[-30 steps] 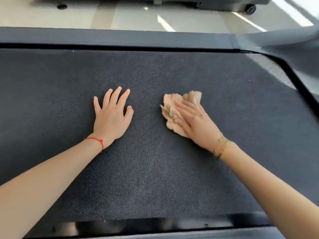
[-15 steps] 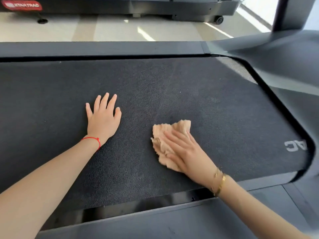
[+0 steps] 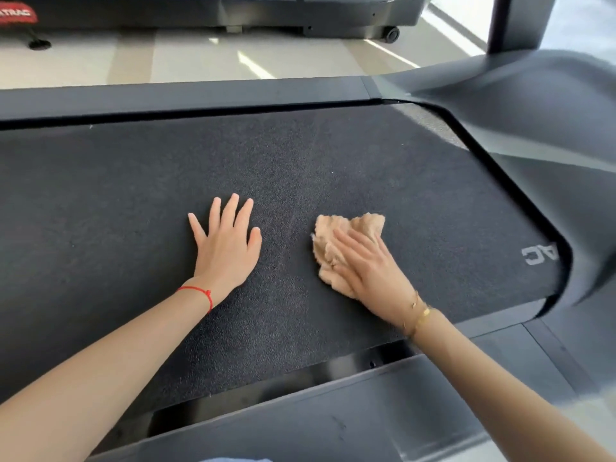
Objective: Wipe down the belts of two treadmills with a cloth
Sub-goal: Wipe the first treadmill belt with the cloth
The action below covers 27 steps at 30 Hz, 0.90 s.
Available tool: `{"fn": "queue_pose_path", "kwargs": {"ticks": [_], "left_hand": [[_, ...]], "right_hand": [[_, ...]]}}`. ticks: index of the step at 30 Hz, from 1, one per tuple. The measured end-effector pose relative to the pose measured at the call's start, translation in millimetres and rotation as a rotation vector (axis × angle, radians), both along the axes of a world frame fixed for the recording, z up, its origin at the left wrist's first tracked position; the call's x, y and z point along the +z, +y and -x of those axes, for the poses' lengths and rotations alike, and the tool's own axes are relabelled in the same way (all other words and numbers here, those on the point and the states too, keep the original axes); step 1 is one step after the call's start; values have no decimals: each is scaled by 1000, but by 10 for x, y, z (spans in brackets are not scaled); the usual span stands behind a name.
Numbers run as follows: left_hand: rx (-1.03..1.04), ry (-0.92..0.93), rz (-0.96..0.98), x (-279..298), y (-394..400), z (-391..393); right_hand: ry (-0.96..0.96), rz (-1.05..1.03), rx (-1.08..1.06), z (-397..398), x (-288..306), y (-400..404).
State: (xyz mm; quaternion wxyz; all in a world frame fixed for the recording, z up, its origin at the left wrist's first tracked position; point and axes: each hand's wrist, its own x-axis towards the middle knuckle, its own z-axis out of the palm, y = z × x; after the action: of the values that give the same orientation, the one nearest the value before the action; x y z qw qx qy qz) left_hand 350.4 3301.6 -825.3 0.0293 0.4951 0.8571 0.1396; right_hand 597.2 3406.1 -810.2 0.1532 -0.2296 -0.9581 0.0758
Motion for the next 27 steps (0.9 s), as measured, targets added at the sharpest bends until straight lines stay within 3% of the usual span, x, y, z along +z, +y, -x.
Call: {"fn": "queue_pose_path", "kwargs": {"ticks": [4, 9, 12, 15, 21, 24, 27], "left_hand": [[-137, 24, 24, 22, 118, -301], [-133, -20, 23, 52, 374, -503], [-125, -20, 16, 66, 502, -567], [-108, 0, 5, 85, 624, -616], [-54, -1, -11, 51, 920, -677], [-17, 4, 3, 5, 1023, -714], [4, 30, 1, -33, 1031, -732]], "right_hand": [[-79, 12, 62, -222, -48, -311], [-54, -32, 41, -311, 33, -61], [10, -39, -118, -422, 70, 452], [-101, 33, -283, -505, 85, 870], [-53, -20, 41, -670, -12, 464], [-106, 31, 70, -776, -60, 654], [-42, 38, 13, -692, -37, 1149]]}}
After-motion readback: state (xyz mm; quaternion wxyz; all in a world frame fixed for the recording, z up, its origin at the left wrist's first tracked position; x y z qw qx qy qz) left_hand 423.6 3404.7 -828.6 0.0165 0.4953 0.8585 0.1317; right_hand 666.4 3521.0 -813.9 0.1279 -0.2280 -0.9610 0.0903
